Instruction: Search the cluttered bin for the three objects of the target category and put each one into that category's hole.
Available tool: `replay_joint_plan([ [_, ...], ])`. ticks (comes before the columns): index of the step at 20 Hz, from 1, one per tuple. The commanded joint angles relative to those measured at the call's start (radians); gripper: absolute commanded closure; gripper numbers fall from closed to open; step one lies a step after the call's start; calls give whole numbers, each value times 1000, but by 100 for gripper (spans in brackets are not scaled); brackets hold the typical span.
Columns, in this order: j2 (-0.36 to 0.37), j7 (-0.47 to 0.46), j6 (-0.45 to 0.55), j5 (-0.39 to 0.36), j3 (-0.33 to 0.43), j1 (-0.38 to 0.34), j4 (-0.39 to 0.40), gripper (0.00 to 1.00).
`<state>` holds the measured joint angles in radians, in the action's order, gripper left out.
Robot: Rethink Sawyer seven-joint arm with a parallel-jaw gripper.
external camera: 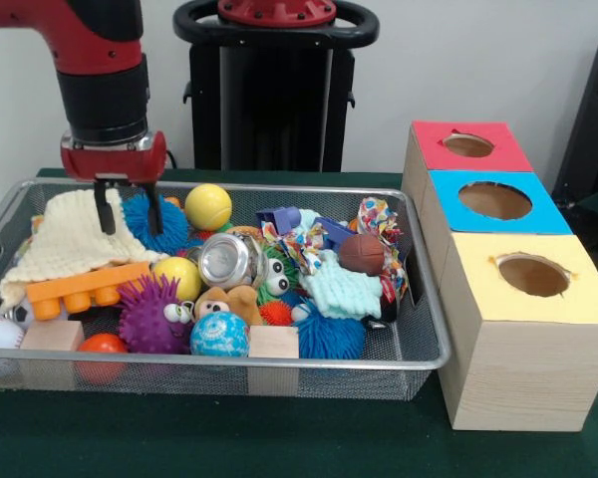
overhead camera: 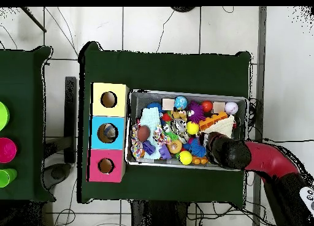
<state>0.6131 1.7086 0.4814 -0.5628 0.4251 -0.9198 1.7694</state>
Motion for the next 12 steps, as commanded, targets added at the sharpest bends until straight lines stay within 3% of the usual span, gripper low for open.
replay_joint_plan([
  [1, -118, -192, -53, -124, 70, -59, -104, 0],
  [12, -168, -225, -3, -190, 106, -105, -148, 0],
])
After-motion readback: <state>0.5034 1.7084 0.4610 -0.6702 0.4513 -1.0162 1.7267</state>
